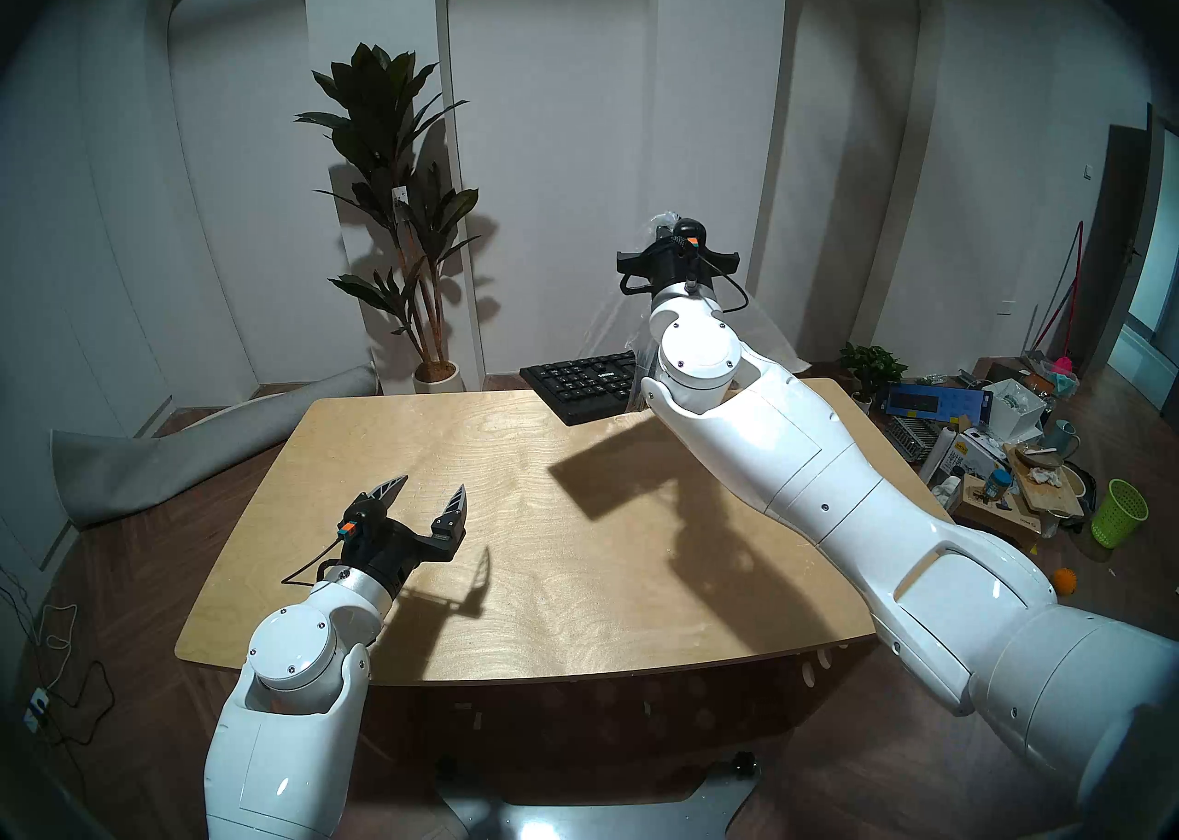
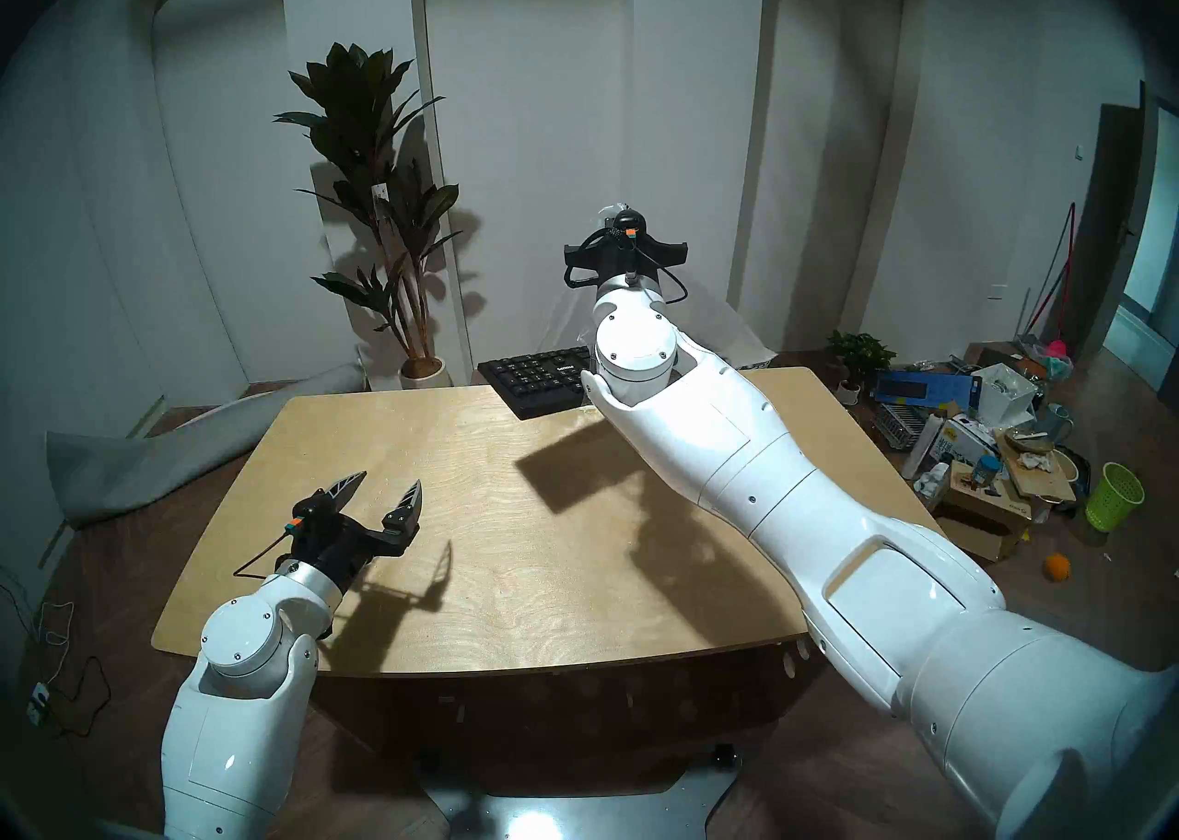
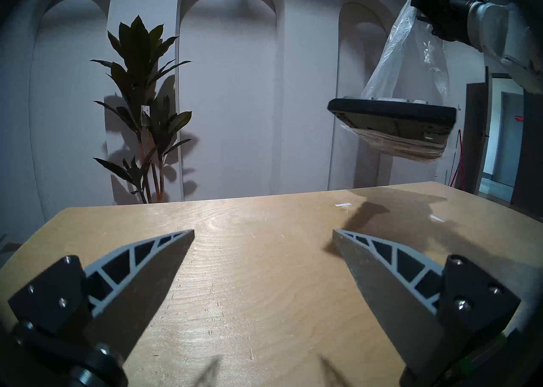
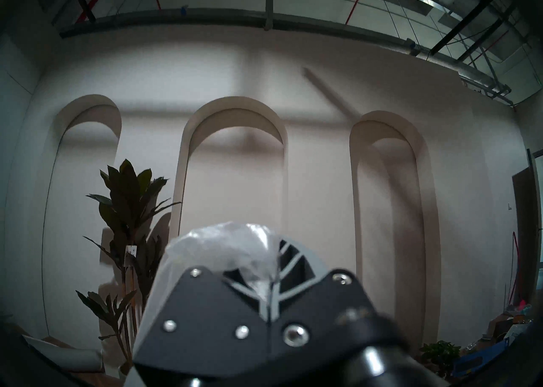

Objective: Unwrap the new keyboard and set the wrapping aside

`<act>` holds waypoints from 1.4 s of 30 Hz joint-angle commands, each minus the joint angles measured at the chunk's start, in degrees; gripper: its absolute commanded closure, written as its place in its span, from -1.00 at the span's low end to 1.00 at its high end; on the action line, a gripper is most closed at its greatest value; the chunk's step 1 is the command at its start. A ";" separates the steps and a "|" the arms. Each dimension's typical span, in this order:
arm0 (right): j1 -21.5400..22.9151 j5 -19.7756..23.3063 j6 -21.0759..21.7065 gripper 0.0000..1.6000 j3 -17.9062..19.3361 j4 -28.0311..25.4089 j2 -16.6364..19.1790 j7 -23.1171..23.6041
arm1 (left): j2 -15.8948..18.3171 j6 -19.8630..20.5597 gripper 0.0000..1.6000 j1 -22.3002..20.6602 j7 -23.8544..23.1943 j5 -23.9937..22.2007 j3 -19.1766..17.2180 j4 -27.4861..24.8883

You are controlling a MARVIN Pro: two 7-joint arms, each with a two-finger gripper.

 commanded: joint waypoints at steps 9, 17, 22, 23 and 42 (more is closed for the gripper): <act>-6.99 -1.43 -6.43 1.00 -1.88 -11.72 7.12 2.82 | -0.16 -0.36 -1.00 -0.11 0.24 -1.39 -1.96 -1.68; -11.31 -0.72 -8.97 1.00 0.50 -16.28 9.86 0.04 | -0.28 -0.17 -1.00 0.06 0.12 -2.11 -2.32 -1.85; -14.30 -0.58 -9.60 1.00 2.54 -20.71 10.77 -4.09 | -0.37 0.12 -1.00 -0.09 0.00 -2.58 -2.17 -1.79; -14.40 -0.55 -9.77 1.00 2.69 -20.71 10.45 -4.55 | -0.37 0.17 -1.00 -0.10 -0.04 -2.63 -2.08 -1.81; -18.78 3.82 0.16 1.00 3.82 -32.76 13.66 -10.38 | -0.14 0.83 -1.00 0.57 -0.15 -3.40 -2.25 -2.43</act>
